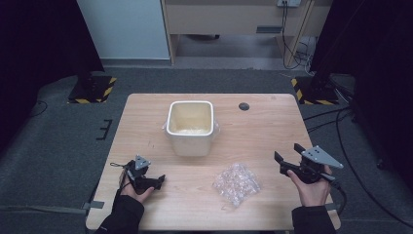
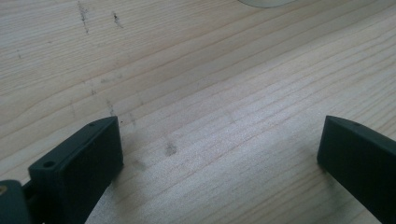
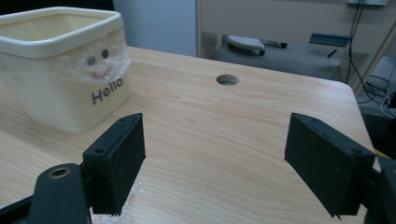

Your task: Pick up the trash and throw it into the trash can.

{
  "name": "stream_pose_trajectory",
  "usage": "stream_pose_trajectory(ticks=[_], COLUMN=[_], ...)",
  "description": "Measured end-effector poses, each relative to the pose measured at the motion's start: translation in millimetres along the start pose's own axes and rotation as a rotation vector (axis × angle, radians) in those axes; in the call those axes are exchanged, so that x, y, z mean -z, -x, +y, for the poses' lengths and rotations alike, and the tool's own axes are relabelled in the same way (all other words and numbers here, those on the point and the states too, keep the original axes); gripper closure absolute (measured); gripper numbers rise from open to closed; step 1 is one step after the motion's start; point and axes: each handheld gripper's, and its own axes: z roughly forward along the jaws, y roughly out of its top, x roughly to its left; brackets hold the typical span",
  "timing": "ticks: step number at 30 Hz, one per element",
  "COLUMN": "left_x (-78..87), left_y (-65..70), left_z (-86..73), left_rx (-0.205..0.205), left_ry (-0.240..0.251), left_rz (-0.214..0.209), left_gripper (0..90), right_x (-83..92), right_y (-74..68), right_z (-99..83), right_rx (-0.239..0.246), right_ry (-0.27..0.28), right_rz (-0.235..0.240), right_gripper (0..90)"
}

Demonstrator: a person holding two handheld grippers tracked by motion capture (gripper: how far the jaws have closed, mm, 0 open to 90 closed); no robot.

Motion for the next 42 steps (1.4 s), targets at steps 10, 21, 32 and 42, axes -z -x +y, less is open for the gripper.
stream_pose_trajectory(ticks=[10, 21, 32, 42], left_x=[0.0, 0.0, 0.0, 0.0], left_y=[0.0, 0.0, 0.0, 0.0], left_z=[0.0, 0.0, 0.0, 0.0], left_rx=[0.0, 0.0, 0.0, 0.0], left_ry=[0.0, 0.0, 0.0, 0.0], left_rz=[0.0, 0.0, 0.0, 0.0], left_gripper=[0.0, 0.0, 0.0, 0.0], right_x=[-4.6, -23.3, -45.7, -64.1], right_y=[-22.9, -49.3, -64.9, -81.4], right_z=[5.3, -9.6, -37.6, -62.9], right_rx=[0.011, 0.04, 0.021, 0.064], right_ry=[-0.005, -0.062, -0.137, -0.239], right_rz=[0.088, 0.177, 0.234, 0.275], right_gripper=[20.6, 22.2, 24.5, 23.4])
